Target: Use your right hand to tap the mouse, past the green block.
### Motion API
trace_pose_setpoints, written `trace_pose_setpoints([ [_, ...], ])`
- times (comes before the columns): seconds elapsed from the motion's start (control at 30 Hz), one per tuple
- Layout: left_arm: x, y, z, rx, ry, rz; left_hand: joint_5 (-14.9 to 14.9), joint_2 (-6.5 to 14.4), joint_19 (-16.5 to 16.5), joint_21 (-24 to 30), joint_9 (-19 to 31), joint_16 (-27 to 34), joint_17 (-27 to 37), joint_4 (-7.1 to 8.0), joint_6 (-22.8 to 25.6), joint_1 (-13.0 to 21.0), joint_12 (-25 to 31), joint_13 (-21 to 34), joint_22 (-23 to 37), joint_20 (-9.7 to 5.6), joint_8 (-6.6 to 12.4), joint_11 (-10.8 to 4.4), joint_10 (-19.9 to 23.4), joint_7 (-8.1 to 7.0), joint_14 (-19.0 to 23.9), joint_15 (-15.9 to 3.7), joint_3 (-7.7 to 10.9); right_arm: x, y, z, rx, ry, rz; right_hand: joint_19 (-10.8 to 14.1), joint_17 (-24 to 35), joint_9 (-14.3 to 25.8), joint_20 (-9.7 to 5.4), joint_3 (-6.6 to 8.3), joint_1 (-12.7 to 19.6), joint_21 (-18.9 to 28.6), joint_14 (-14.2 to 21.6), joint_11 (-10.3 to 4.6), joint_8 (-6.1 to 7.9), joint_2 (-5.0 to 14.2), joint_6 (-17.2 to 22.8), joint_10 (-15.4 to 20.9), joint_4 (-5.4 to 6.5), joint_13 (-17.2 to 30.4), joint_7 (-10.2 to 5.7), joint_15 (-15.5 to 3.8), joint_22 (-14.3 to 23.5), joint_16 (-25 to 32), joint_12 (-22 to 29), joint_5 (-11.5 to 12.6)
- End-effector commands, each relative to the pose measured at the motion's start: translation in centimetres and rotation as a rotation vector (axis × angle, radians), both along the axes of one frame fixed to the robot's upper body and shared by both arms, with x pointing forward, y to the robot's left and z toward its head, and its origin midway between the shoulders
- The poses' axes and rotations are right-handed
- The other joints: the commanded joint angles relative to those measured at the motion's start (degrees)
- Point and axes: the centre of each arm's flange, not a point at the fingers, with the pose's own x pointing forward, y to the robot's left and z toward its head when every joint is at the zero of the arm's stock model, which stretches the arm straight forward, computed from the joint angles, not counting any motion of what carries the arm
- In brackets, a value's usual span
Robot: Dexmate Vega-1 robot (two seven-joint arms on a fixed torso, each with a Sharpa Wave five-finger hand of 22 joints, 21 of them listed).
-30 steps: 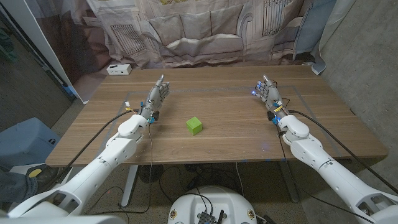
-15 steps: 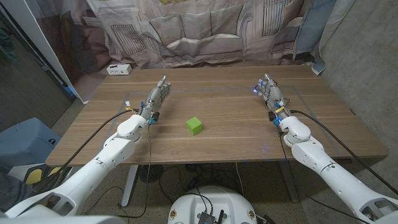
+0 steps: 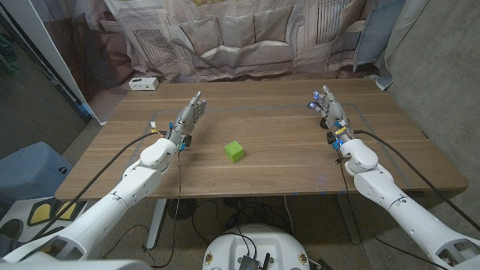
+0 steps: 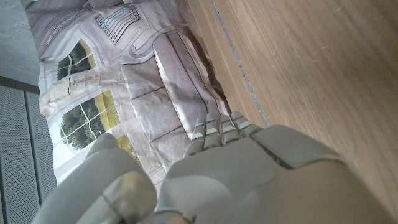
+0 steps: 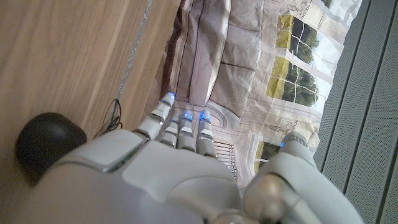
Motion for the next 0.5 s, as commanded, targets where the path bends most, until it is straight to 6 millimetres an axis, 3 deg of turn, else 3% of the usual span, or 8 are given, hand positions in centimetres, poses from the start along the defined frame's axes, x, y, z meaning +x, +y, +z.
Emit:
trace_pose_setpoints([
  [0.03,-0.8,-0.9,0.3,0.041,-0.018,0.001,0.01,0.15,0.28,-0.07,0.15,0.26,0.2,-0.5,0.58,0.32,0.34,-0.02,0.07,0.75,0.45,-0.09,0.62,0.05,0.7,0.01,0.22,-1.3,0.1,0.9,-0.116,-0.055,-0.064,0.03,-0.09,0.23,-0.24,-0.21,0.13,-0.3,-0.12,-0.27,-0.05,0.84,-0.06,0.26,-0.27,0.01,-0.48,-0.07,0.18,0.07,0.41,0.18],
  [0.5,-2.2,0.0,0.3,0.043,-0.063,0.037,-0.04,0.32,0.41,-0.44,0.17,0.27,0.19,-0.71,1.13,0.5,0.49,-0.27,0.08,1.2,0.44,-0.37,1.24,0.0,1.29,-0.24,0.26,-1.1,-1.0,1.3,-0.108,-0.1,-0.119,0.69,-0.48,0.17,-0.42,-0.22,0.38,-0.4,0.6,0.13,-0.4,0.99,-0.29,1.03,-0.53,-0.07,0.8,-0.39,0.17,0.32,0.52,0.22],
])
